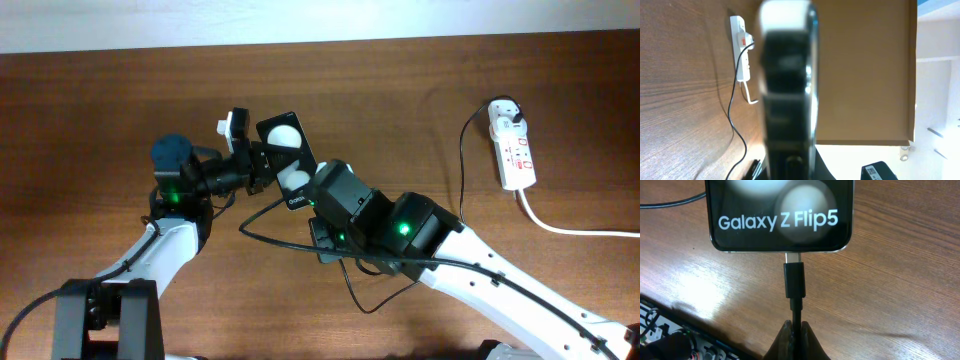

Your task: Plug charger to phone and switch on socket

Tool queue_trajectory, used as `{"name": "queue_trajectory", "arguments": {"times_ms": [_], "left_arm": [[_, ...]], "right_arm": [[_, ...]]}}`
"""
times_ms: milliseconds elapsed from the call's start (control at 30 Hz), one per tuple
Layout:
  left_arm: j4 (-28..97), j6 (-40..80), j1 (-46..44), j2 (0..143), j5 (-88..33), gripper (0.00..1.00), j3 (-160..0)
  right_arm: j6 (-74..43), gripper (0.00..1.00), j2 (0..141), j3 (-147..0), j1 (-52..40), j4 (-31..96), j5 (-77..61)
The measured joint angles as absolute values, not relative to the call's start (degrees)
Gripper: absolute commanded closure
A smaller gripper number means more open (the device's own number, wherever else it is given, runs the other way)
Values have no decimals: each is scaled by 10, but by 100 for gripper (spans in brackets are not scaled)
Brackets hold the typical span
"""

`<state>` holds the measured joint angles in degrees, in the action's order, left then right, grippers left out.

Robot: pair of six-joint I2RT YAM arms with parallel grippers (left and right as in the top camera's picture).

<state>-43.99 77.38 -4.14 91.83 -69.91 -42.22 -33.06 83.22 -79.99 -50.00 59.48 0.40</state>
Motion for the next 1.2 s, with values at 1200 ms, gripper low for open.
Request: {"name": "queue_trajectory", "arguments": {"times_ms": [1200], "left_arm": [[-437, 838, -6, 918, -706, 100, -422]], "right_arm": [[-329, 96, 832, -800, -500, 552, -15]]}}
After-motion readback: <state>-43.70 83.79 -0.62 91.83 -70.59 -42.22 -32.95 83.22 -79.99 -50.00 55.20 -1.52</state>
